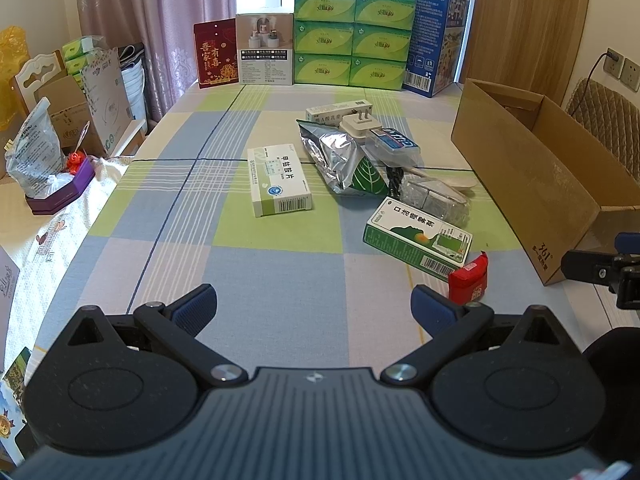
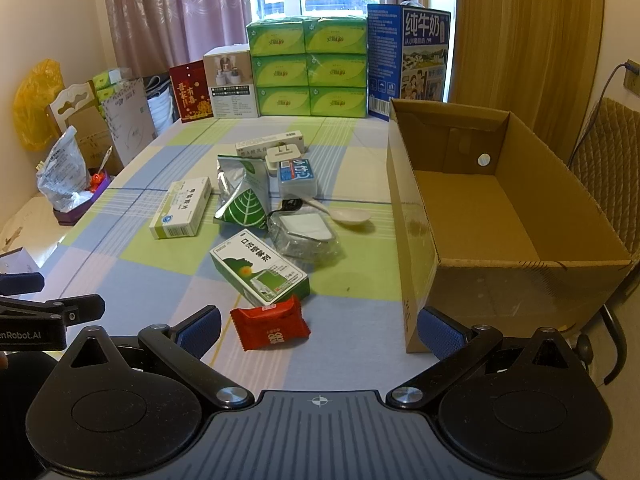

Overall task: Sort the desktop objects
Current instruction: 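Move the right tool toward the red snack packet on the table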

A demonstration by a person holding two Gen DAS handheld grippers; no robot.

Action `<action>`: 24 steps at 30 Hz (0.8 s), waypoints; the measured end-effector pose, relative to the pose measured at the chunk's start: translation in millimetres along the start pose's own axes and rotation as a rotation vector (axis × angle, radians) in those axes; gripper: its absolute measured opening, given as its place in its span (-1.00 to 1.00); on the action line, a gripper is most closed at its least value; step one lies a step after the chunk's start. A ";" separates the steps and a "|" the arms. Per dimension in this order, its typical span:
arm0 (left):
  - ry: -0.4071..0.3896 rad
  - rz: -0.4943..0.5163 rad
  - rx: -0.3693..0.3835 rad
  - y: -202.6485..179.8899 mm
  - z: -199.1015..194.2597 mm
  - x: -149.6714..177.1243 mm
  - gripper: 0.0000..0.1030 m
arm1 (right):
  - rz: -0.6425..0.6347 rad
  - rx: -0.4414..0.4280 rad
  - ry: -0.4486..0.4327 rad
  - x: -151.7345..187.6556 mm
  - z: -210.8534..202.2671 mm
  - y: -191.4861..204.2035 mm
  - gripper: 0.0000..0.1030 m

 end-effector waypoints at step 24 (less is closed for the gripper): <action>0.026 -0.023 0.037 4.2 2.4 -1.5 0.97 | -0.025 -0.005 0.009 -1.2 -1.1 6.4 0.97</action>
Point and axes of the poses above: each gripper's, at about its wrist camera, not at the fingertips, and z roughly the way its jaws point, y to its left, x to its underside, the point moved 2 cm from there along z, roughly the way its jaws point, and after that the axes turned 7 degrees about y, right-handed, at the moved point
